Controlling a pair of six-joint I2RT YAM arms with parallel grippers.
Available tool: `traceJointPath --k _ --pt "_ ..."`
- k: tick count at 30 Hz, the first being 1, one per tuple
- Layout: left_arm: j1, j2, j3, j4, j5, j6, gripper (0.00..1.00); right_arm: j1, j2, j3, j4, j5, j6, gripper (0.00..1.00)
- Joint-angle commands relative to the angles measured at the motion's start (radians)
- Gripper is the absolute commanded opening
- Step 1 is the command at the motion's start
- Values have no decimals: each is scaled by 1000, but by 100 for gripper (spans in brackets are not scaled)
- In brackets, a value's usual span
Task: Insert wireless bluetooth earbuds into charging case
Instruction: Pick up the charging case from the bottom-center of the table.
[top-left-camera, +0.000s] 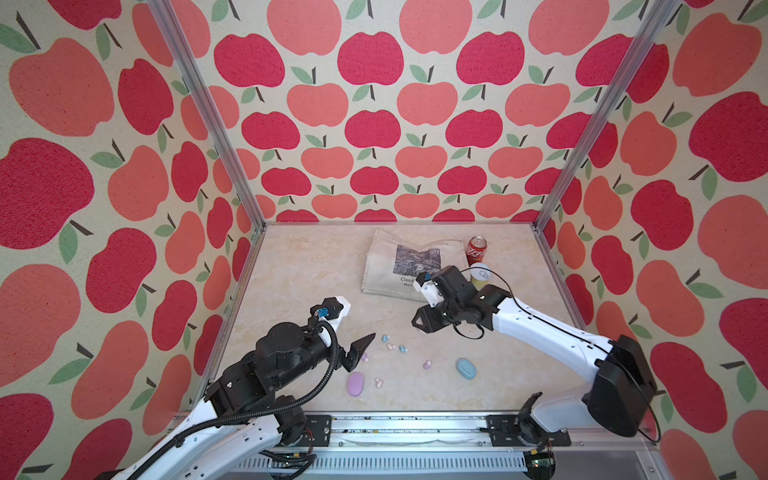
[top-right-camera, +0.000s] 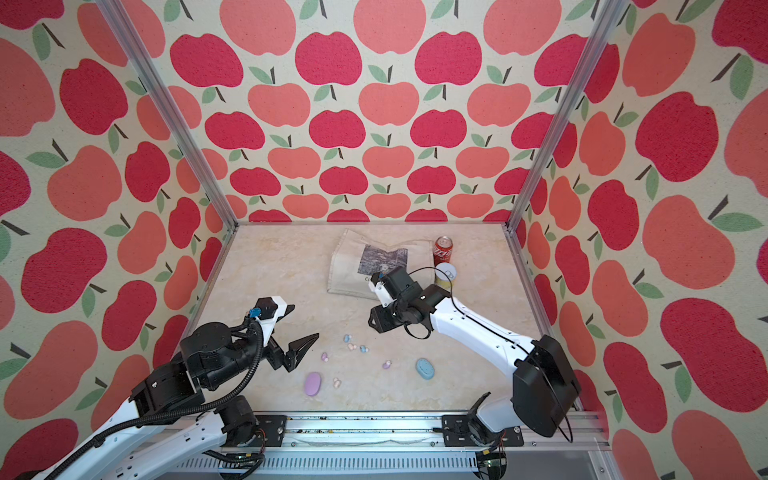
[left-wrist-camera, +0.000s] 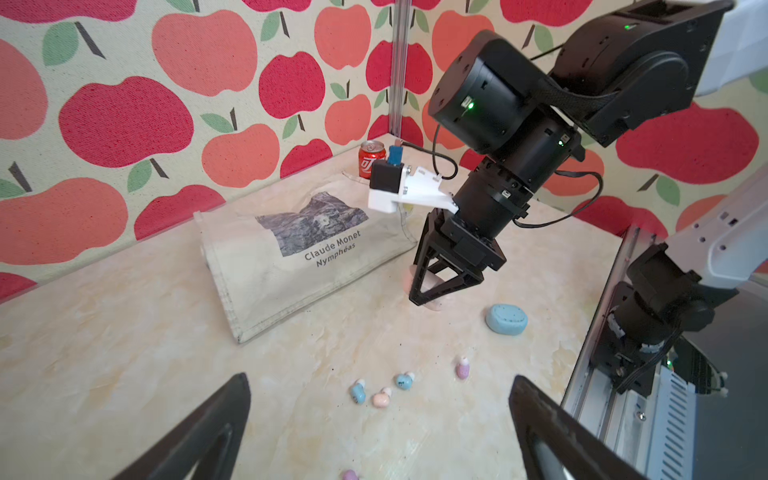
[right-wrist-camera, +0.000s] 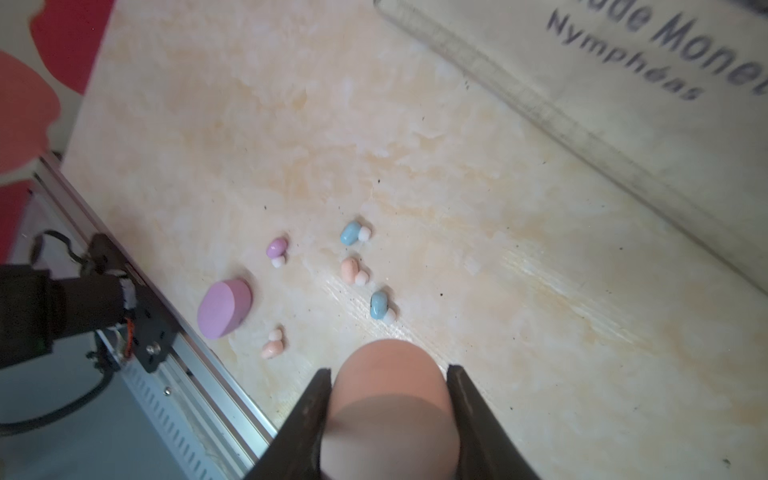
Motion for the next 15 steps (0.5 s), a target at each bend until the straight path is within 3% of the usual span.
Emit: traceJointPath --k 1,9,15 --pt "-4 26 -73 262 -13 -174 99 -47 -74 -48 158 -92 338 23" --pt "-6 220 -152 569 71 -254 99 -84 -214 -201 410 -80 714 21" --pt "-23 379 -154 741 62 -260 99 -83 -291 -264 464 -74 821 21"
